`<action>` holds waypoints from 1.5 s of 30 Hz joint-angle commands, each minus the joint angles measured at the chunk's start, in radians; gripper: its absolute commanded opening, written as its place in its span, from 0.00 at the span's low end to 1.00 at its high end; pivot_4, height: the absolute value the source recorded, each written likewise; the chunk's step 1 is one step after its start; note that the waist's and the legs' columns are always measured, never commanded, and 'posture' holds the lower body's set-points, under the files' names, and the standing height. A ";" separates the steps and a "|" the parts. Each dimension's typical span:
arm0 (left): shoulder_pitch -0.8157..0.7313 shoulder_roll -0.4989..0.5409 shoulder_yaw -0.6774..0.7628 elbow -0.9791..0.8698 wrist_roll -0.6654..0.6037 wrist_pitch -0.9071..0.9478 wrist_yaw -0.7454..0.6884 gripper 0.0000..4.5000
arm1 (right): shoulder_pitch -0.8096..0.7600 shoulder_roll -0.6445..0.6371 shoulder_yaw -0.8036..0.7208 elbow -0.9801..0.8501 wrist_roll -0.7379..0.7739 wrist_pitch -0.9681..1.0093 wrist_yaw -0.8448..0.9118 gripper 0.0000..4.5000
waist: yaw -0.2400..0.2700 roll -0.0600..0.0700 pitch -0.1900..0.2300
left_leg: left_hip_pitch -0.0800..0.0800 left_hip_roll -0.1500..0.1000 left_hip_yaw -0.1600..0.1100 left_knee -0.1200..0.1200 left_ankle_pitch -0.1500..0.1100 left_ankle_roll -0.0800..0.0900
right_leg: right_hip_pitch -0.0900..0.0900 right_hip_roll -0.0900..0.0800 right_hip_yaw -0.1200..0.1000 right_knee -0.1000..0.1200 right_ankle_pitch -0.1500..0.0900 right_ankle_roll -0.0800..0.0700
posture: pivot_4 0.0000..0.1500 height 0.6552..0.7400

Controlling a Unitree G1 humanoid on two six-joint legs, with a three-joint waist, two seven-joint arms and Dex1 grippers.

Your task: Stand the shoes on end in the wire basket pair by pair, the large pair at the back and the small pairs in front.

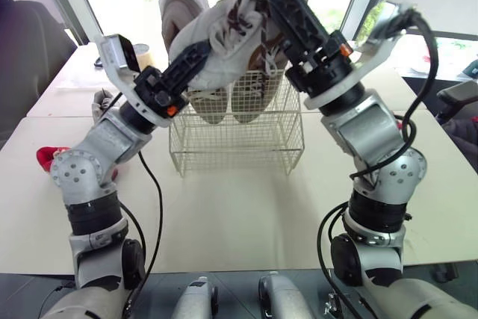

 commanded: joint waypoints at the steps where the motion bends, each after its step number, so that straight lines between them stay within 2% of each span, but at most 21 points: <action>1: 0.015 0.024 -0.015 -0.024 -0.002 -0.021 -0.016 0.06 | -0.028 -0.007 0.000 -0.034 0.005 -0.029 0.019 0.47 | 0.000 0.000 0.000 | 0.000 0.000 0.000 0.000 0.000 0.000 | 0.000 0.000 0.000 0.000 0.000 0.000 | 1.00 1.00; 3: 0.023 0.037 -0.024 -0.020 0.006 -0.022 -0.026 0.06 | -0.030 -0.011 0.002 -0.032 0.002 -0.029 0.025 0.29 | 0.000 0.000 0.000 | 0.000 0.000 0.000 0.000 0.000 0.000 | 0.000 0.000 0.000 0.000 0.000 0.000 | 1.00 1.00; 4: 0.031 0.052 -0.033 -0.018 0.000 -0.007 -0.046 0.17 | -0.034 -0.014 0.002 -0.029 -0.002 -0.029 0.028 0.20 | -0.001 0.000 0.000 | 0.000 0.000 0.000 0.000 0.000 0.000 | 0.000 0.000 0.000 0.000 0.000 0.000 | 1.00 1.00; 5: 0.039 0.071 -0.050 -0.018 0.038 -0.003 -0.053 0.30 | -0.045 -0.030 0.000 -0.025 -0.009 -0.024 0.041 0.15 | -0.001 0.000 0.000 | 0.000 0.000 0.000 0.000 0.000 0.000 | 0.000 0.000 0.000 0.000 0.000 0.000 | 1.00 1.00; 7: 0.047 0.099 -0.074 -0.016 0.091 -0.007 -0.063 0.50 | -0.061 -0.055 -0.001 -0.019 -0.017 -0.019 0.062 0.14 | 0.000 0.000 0.000 | 0.000 0.000 0.000 0.000 0.000 0.000 | 0.000 0.001 0.000 0.000 0.000 0.000 | 1.00 1.00; 8: 0.057 0.150 -0.093 -0.029 0.155 -0.007 -0.097 0.60 | -0.085 -0.120 -0.014 0.001 -0.047 -0.003 0.111 0.14 | 0.000 0.000 0.000 | 0.000 0.000 0.000 0.000 0.000 0.000 | 0.000 0.001 0.000 0.000 0.000 0.000 | 1.00 1.00; 11: 0.073 0.259 -0.133 -0.050 0.274 -0.011 -0.183 0.60 | -0.133 -0.269 -0.036 0.057 -0.112 0.024 0.242 0.14 | 0.000 0.000 0.000 | 0.000 -0.001 0.000 -0.001 0.000 0.001 | 0.000 0.001 0.000 -0.001 0.000 0.000 | 1.00 1.00; 14: 0.117 0.447 -0.219 -0.125 0.493 -0.063 -0.315 0.60 | -0.196 -0.525 -0.005 0.197 -0.319 0.001 0.541 0.14 | 0.001 0.001 0.001 | 0.000 -0.001 0.001 -0.002 0.000 0.002 | 0.001 0.002 -0.001 -0.003 0.000 0.000 | 1.00 1.00; 15: 0.123 0.495 -0.225 -0.155 0.526 -0.071 -0.348 0.60 | -0.223 -0.596 0.022 0.263 -0.392 -0.027 0.655 0.14 | 0.000 0.001 0.001 | 0.001 -0.001 0.001 -0.003 0.000 0.002 | 0.002 0.002 -0.001 -0.004 0.000 0.000 | 1.00 1.00; 19: 0.133 0.577 -0.200 -0.233 0.511 -0.028 -0.388 0.60 | -0.273 -0.705 0.124 0.410 -0.575 -0.098 0.949 0.14 | 0.001 0.001 0.001 | 0.001 0.000 0.003 -0.003 -0.002 0.005 | 0.003 0.001 0.000 -0.007 0.000 0.000 | 1.00 1.00; 25: 0.178 0.616 -0.147 -0.290 0.470 0.026 -0.375 0.60 | -0.311 -0.684 0.190 0.583 -0.766 -0.223 1.164 0.14 | -0.005 0.001 0.001 | 0.002 0.001 0.003 -0.003 -0.002 0.005 | 0.002 0.000 0.001 -0.005 0.000 0.000 | 1.00 1.00; 29: 0.144 0.561 -0.069 -0.236 0.321 0.059 -0.275 0.60 | -0.342 -0.612 0.215 0.710 -0.881 -0.352 1.228 0.14 | 0.000 0.000 0.001 | 0.001 0.001 0.003 -0.002 -0.002 0.005 | 0.002 -0.001 0.001 -0.005 0.000 0.000 | 1.00 1.00; 32: 0.131 0.548 -0.045 -0.224 0.256 0.076 -0.219 0.60 | -0.355 -0.573 0.225 0.772 -0.939 -0.409 1.275 0.14 | 0.001 0.000 0.001 | 0.001 0.001 0.002 -0.002 -0.002 0.005 | 0.002 -0.002 0.001 -0.005 0.000 0.000 | 1.00 1.00; 40: 0.173 0.563 -0.080 -0.261 0.286 0.089 -0.217 0.60 | -0.345 -0.506 0.247 0.865 -1.006 -0.394 1.380 0.14 | 0.002 0.000 0.001 | 0.000 0.000 0.001 -0.002 -0.001 0.003 | 0.001 -0.003 0.001 -0.005 0.000 0.000 | 1.00 1.00; 42: 0.170 0.558 -0.088 -0.255 0.296 0.084 -0.218 0.61 | -0.353 -0.486 0.244 0.915 -1.028 -0.407 1.377 0.36 | 0.002 0.000 0.001 | 0.000 0.000 0.001 -0.002 -0.001 0.003 | 0.001 -0.002 0.001 -0.005 0.000 0.000 | 1.00 1.00; 43: 0.169 0.556 -0.090 -0.252 0.298 0.083 -0.218 0.61 | -0.356 -0.479 0.243 0.934 -1.041 -0.419 1.374 0.43 | 0.002 0.000 0.001 | 0.000 0.000 0.001 -0.002 -0.001 0.002 | 0.001 -0.002 0.001 -0.005 0.000 0.000 | 1.00 1.00; 45: 0.162 0.548 -0.086 -0.241 0.290 0.080 -0.210 0.61 | -0.361 -0.472 0.240 0.941 -1.059 -0.431 1.370 0.66 | 0.002 0.000 0.001 | 0.000 0.000 0.001 -0.002 0.000 0.001 | 0.001 -0.002 0.001 -0.005 0.000 0.000 | 1.00 1.00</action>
